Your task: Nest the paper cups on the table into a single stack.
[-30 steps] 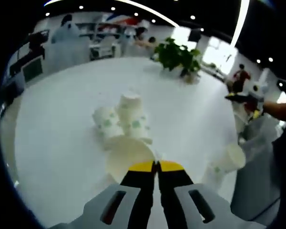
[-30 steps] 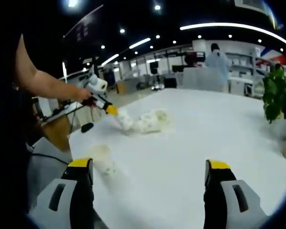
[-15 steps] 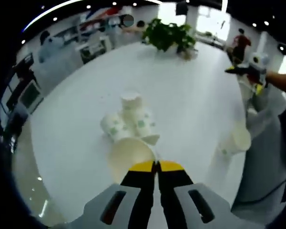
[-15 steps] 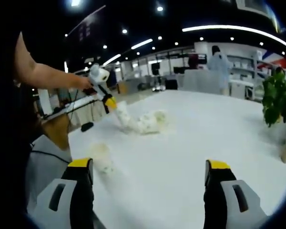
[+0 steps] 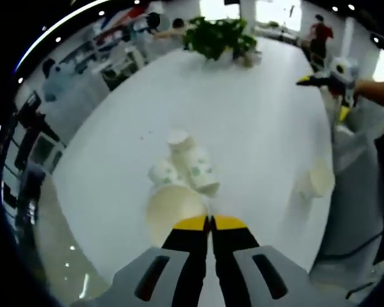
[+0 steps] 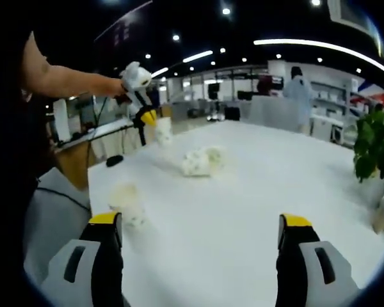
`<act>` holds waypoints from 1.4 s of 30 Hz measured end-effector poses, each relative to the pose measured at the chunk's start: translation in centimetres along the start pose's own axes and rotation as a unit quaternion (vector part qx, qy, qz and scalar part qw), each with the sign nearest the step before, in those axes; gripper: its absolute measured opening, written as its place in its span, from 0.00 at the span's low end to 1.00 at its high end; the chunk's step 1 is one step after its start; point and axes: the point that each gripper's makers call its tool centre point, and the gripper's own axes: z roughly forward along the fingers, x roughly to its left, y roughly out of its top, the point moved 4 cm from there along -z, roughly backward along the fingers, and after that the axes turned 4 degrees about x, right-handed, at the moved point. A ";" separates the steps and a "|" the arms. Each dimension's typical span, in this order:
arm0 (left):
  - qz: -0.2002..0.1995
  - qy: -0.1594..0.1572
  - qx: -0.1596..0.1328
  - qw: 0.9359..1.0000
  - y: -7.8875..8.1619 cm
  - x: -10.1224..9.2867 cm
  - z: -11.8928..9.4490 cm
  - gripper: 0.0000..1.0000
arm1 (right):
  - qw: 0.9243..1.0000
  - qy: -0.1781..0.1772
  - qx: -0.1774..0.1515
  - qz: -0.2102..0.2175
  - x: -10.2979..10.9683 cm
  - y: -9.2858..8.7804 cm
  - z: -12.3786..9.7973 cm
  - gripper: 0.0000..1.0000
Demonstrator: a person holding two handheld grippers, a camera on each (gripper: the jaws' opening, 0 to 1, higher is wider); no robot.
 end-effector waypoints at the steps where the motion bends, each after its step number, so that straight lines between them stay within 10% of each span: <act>1: 0.000 0.000 0.000 1.000 0.3 -0.1 -0.1 0.00 | 1.000 0.001 0.002 -0.003 0.0 0.0 0.1 1.00; 42: 0.082 -0.003 0.051 0.995 6.4 -8.7 -3.0 0.00 | 1.000 0.020 -0.001 -0.013 0.1 0.4 0.7 1.00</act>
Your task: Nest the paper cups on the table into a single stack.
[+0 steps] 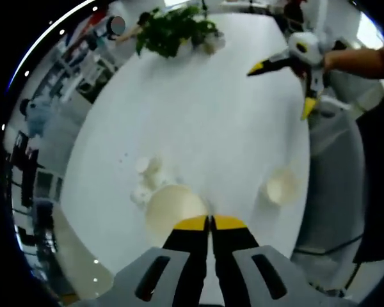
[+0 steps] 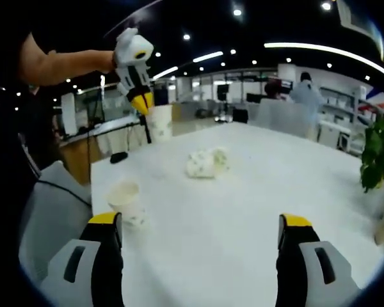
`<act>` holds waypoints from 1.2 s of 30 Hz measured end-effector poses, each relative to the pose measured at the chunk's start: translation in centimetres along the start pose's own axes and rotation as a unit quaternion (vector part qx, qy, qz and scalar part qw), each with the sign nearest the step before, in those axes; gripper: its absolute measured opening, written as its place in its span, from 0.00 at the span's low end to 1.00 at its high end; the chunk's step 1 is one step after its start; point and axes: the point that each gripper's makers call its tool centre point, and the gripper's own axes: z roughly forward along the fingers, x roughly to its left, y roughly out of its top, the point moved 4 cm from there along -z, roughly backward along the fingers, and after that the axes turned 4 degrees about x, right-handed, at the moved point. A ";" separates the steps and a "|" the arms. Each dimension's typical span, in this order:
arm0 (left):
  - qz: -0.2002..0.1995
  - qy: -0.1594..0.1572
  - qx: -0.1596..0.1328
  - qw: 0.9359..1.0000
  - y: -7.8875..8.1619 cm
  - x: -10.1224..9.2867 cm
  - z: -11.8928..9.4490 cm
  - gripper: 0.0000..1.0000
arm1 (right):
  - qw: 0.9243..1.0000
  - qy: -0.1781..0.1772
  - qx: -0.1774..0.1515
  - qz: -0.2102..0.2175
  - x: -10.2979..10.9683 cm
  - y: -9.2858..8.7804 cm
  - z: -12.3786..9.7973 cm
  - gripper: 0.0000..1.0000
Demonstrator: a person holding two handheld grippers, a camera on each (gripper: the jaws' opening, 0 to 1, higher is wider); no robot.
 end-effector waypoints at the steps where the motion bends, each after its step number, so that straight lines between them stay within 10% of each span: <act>1: 0.001 0.001 0.000 1.000 0.3 -0.2 -0.1 0.00 | 1.000 0.001 0.001 0.000 0.0 0.0 0.0 1.00; 36: 0.052 -0.006 -0.008 0.999 2.8 -9.6 -0.7 0.00 | 1.000 0.004 0.002 0.005 0.2 -0.8 -0.2 1.00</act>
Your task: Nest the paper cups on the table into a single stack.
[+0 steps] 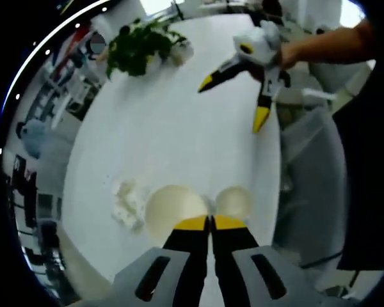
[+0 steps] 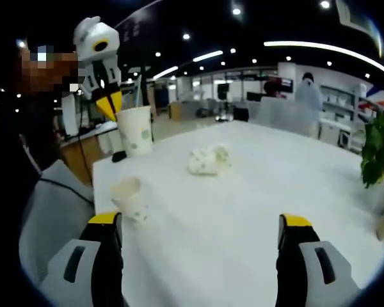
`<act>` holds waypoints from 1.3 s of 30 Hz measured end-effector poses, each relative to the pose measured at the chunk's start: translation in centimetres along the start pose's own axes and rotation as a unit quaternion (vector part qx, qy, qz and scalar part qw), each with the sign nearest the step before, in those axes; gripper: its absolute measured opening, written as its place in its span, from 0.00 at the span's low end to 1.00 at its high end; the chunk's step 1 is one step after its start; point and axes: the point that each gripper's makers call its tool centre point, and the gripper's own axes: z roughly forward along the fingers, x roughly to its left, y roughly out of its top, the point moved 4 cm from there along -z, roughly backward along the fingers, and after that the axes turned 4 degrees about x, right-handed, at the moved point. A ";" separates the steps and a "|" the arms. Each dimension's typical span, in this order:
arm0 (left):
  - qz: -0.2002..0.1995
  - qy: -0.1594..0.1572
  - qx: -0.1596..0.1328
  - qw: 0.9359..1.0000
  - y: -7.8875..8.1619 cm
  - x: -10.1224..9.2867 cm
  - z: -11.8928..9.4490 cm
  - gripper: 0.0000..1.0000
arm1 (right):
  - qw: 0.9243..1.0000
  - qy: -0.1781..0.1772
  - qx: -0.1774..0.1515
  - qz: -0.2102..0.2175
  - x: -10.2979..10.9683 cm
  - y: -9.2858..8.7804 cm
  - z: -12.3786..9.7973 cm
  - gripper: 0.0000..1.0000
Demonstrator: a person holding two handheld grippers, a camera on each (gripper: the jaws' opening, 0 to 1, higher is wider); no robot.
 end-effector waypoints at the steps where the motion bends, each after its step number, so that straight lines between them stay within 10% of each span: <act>1: 0.000 -0.001 0.001 1.000 0.0 -0.2 0.0 0.00 | 1.000 0.000 0.000 0.000 0.0 0.0 0.0 1.00; 17: 0.012 0.009 0.007 1.000 0.4 -4.8 0.5 0.00 | 1.000 0.002 0.001 0.005 0.3 -0.2 0.1 1.00; 39: 0.004 0.017 0.011 1.000 -0.2 -5.5 2.9 0.00 | 1.000 0.005 0.002 0.006 0.5 -0.5 0.1 1.00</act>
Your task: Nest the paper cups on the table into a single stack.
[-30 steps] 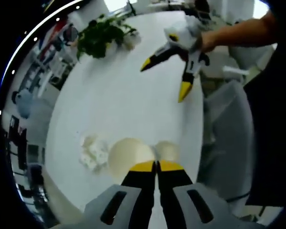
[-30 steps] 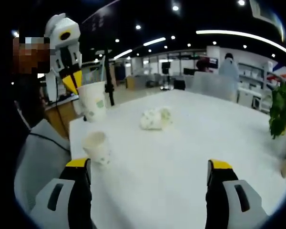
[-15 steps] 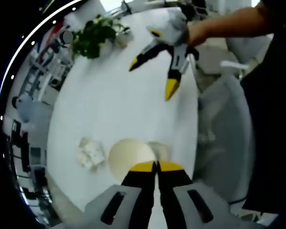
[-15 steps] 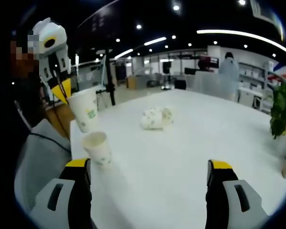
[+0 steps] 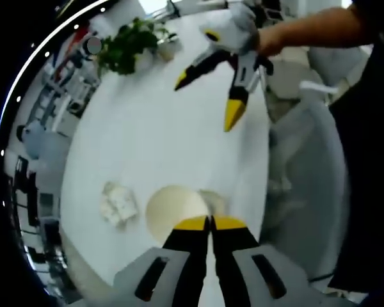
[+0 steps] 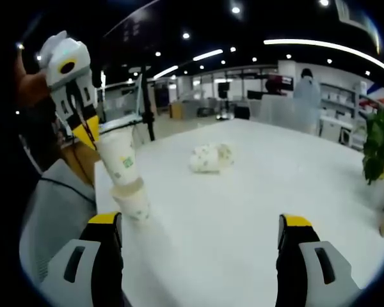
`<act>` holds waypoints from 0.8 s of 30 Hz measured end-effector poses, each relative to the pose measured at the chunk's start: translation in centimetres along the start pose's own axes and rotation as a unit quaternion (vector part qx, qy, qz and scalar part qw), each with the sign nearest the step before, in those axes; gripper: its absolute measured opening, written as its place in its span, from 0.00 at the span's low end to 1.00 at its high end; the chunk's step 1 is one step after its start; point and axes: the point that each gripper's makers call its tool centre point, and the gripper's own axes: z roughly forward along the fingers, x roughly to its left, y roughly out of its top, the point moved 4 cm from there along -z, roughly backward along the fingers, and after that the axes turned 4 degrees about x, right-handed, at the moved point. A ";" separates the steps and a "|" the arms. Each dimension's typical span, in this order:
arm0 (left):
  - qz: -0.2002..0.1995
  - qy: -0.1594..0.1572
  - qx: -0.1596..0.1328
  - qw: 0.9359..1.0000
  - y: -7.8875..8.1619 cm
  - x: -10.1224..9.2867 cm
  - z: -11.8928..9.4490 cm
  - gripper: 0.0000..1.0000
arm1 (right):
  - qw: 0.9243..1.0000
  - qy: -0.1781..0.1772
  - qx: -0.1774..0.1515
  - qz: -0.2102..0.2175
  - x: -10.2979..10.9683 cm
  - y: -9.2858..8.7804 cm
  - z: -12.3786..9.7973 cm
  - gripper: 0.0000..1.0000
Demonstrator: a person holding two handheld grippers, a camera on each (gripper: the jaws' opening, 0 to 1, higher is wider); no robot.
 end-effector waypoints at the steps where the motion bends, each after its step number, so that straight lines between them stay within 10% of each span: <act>1: 0.001 0.002 0.001 1.000 -0.1 0.0 0.2 0.00 | 1.000 0.000 0.000 0.000 0.0 0.0 0.0 1.00; 24: -0.031 -0.008 -0.006 0.999 -0.9 -0.6 3.9 0.00 | 1.000 -0.002 0.003 0.008 0.1 -0.8 -0.1 1.00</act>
